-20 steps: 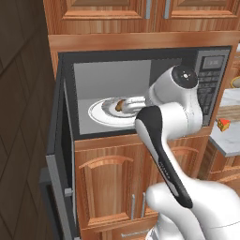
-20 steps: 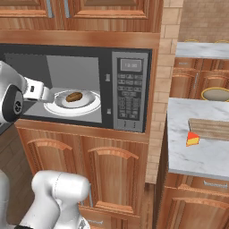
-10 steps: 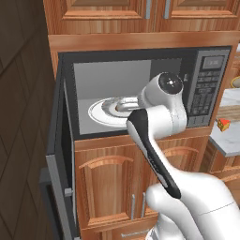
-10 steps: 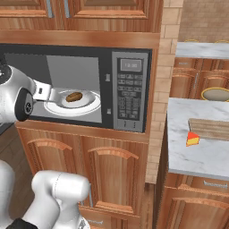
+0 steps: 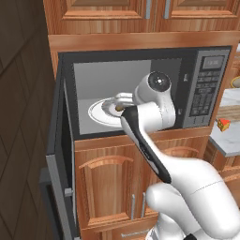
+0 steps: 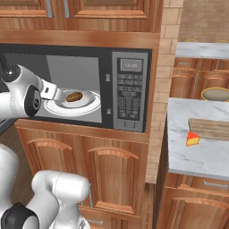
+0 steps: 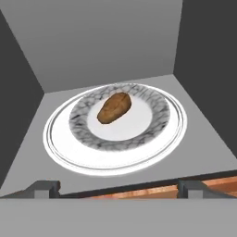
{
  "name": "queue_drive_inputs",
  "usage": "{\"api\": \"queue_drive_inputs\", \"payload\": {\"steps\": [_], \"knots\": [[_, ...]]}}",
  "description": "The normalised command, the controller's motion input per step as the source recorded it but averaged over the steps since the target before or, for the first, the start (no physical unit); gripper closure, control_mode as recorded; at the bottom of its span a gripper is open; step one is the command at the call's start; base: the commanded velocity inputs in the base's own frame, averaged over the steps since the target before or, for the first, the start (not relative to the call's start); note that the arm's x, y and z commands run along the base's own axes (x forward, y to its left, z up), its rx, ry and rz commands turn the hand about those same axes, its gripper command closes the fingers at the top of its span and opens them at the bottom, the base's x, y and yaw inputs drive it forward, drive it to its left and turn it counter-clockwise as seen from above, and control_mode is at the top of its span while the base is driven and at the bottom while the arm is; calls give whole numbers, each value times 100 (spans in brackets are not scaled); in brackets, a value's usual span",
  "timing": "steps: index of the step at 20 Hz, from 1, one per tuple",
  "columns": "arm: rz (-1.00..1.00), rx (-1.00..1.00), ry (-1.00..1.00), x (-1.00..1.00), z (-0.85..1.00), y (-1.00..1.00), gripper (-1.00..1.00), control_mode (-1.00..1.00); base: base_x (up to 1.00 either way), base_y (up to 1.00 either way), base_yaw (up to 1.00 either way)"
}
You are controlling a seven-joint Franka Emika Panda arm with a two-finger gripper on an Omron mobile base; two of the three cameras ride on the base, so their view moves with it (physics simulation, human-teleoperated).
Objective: Retrieve the reheated potato from the microwave, then place the potato, cheese, and condiment on the cutting board.
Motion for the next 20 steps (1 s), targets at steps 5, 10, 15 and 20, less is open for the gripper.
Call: {"api": "queue_drive_inputs", "payload": {"steps": [5, 10, 15, 20], "knots": [[-3, 11, 0, 32, -22, 0, -100, -100, 0, 0, 0], [0, 2, -2, 28, -29, 2, -100, -100, 0, 0, 0], [0, 0, 0, 42, -15, 0, -100, -100, 0, 0, 0], [0, 0, 0, 40, -4, 4, -100, -100, 0, 0, 0]]}}
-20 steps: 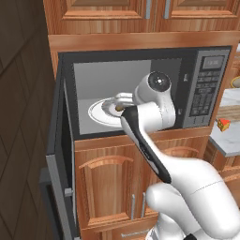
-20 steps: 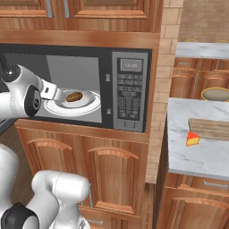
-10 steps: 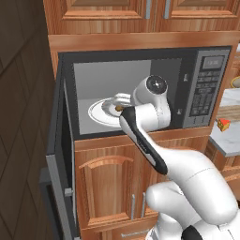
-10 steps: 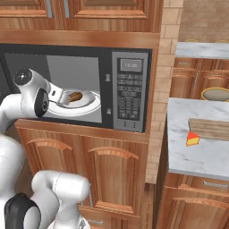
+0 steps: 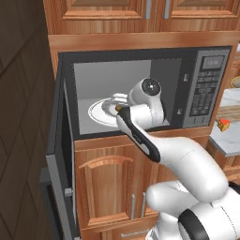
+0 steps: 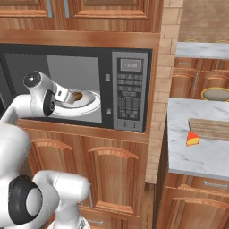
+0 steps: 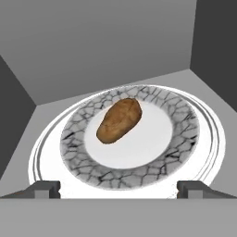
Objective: Retrieve the reheated potato from the microwave, then place the potato, cheese, and condiment on the cutting board.
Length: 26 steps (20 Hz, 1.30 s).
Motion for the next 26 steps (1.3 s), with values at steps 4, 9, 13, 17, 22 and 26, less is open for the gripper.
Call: {"api": "queue_drive_inputs", "payload": {"steps": [4, 9, 13, 17, 22, 26], "knots": [[-1, 0, 0, 39, -13, 12, -100, -100, 0, 0, 0], [0, 0, 0, 31, -23, 9, -100, -100, 0, 0, 0], [-2, 0, 0, 43, -17, 2, -100, -100, 0, 0, 0], [-2, 0, 0, 41, -7, 0, -100, -100, 0, 0, 0], [-2, 0, 4, 31, -6, 0, -100, -100, 0, 0, 0], [-5, 0, 8, 21, -4, 0, -100, -100, 0, 0, 0]]}}
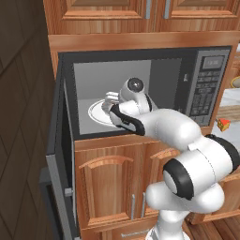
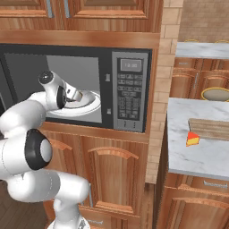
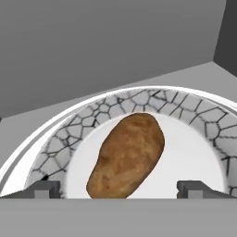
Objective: Retrieve the reheated potato from the microwave, then place the potato, cheese, and condiment on the cutting board.
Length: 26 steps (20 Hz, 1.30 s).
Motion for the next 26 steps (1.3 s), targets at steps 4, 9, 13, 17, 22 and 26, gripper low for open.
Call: {"api": "queue_drive_inputs", "payload": {"steps": [4, 9, 13, 17, 22, 26], "knots": [[-6, 0, 4, 11, -5, 0, -100, -100, 0, 0, 0], [-7, 0, 3, 11, -9, 0, -100, -100, 0, 0, 0], [-5, 0, 6, 10, -16, 0, -100, -100, 0, 0, 0], [-2, 0, 5, 18, -15, 0, -100, -100, 0, 0, 0], [0, 0, 1, 19, -11, 0, -100, -100, 0, 0, 0], [0, 0, 0, 15, -11, 0, -100, -100, 0, 0, 0]]}}
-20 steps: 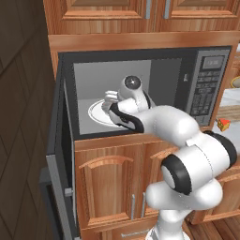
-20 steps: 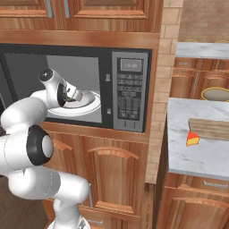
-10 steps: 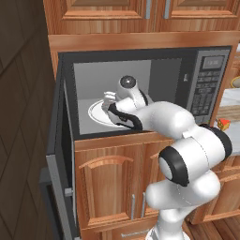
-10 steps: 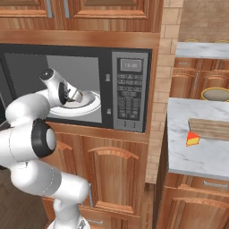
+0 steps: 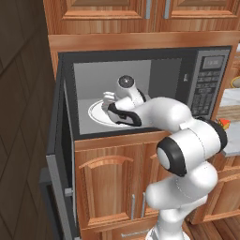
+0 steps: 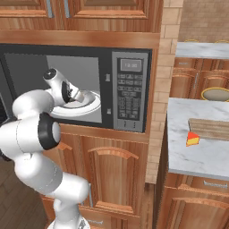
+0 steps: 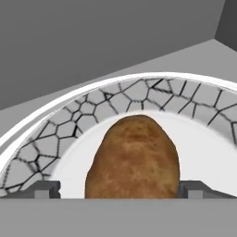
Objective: Retrieve the reheated potato from the microwave, then place the potato, cheese, and condiment on the cutting board.
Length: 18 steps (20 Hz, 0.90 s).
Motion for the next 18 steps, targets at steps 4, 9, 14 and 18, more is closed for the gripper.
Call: {"api": "queue_drive_inputs", "payload": {"steps": [4, 9, 14, 18], "knots": [[0, 0, 2, 7, -23, 0, -100, -100, 0, 0, 0], [0, 0, 1, 6, -24, 0, 100, -100, 0, 0, 0], [0, 0, 0, 1, -15, -5, 100, -100, 0, 0, 0], [0, 1, -3, -28, -15, -1, 100, -100, 0, 0, 0]]}}
